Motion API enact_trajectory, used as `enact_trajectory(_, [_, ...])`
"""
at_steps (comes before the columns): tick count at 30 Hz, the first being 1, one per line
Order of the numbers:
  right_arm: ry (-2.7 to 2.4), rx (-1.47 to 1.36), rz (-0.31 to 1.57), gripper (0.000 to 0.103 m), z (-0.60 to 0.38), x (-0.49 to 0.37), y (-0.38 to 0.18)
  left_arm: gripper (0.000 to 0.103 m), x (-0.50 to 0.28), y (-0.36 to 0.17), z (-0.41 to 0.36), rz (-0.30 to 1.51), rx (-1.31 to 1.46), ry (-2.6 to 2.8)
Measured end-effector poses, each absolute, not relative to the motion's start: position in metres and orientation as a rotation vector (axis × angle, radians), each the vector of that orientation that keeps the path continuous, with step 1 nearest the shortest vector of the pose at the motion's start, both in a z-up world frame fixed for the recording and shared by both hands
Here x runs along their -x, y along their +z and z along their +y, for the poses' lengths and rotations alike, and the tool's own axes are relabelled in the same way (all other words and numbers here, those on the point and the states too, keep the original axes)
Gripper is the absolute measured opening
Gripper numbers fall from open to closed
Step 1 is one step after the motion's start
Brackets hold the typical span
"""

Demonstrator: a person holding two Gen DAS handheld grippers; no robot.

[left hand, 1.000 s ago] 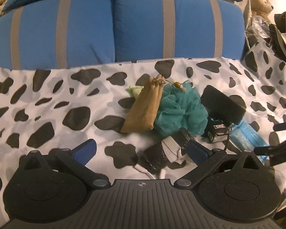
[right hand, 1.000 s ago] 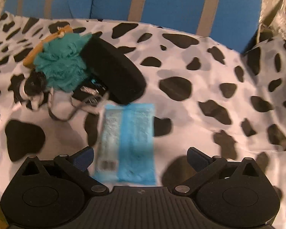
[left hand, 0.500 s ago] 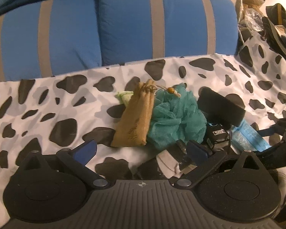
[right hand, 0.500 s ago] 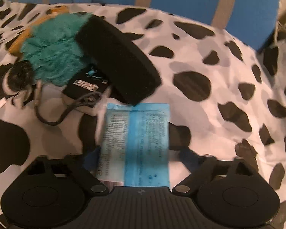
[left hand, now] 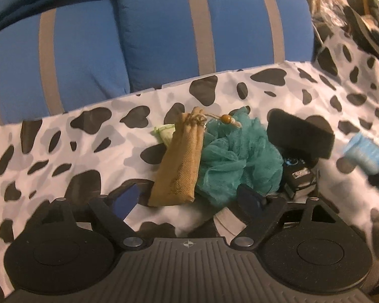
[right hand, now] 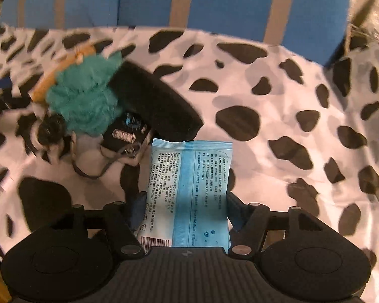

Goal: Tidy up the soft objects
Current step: 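Grasp the tan burlap pouch by its drawstring with the left tool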

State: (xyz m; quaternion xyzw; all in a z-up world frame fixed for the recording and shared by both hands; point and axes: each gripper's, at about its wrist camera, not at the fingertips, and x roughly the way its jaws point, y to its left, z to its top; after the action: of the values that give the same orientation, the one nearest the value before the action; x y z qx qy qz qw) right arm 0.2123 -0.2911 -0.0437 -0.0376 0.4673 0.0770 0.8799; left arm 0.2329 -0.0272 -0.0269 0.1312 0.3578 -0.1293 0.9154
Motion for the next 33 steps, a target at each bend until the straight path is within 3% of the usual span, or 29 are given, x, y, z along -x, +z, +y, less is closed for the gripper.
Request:
enact_trajectory(4, [0.155,0.016,0.936,0.067,-0.306,-0.197,-0.022,0.078,-0.236,-0.038,-0.032,0.743,-0.364,-0.260])
enact_trajectory(6, [0.154,-0.014,0.925,0.067,-0.312,-0.187,-0.015,0.065,-0.239,-0.043,-0.034,0.742,-0.403,-0.250])
enact_trajectory(9, [0.156,-0.050,0.925,0.067,-0.318,-0.178,-0.010,0.055,-0.245,-0.053,-0.038,0.747,-0.491,-0.219])
enact_trajectory(19, [0.200,-0.087,0.938,0.067,-0.316,-0.177,-0.012,0.054,-0.256,-0.080,-0.053,0.703,-0.705,-0.189])
enact_trajectory(20, [0.204,-0.087,0.939,0.067,-0.315,-0.178,-0.013,0.047,-0.257,-0.083,-0.054,0.695,-0.722,-0.197])
enact_trajectory(21, [0.211,-0.086,0.940,0.068,-0.314,-0.178,-0.013,0.032,-0.259,-0.085,-0.056,0.690,-0.739,-0.202])
enact_trajectory(22, [0.217,-0.083,0.939,0.068,-0.312,-0.178,-0.014,0.025,-0.263,-0.089,-0.057,0.696,-0.760,-0.197])
enact_trajectory(23, [0.221,-0.079,0.938,0.068,-0.311,-0.177,-0.014,0.011,-0.265,-0.091,-0.057,0.701,-0.776,-0.185])
enact_trajectory(24, [0.223,-0.072,0.936,0.068,-0.310,-0.178,-0.014,0.008,-0.266,-0.092,-0.056,0.697,-0.779,-0.180])
enact_trajectory(33, [0.200,-0.068,0.909,0.068,-0.311,-0.178,-0.013,0.005,-0.259,-0.048,-0.036,0.639,-0.641,-0.130])
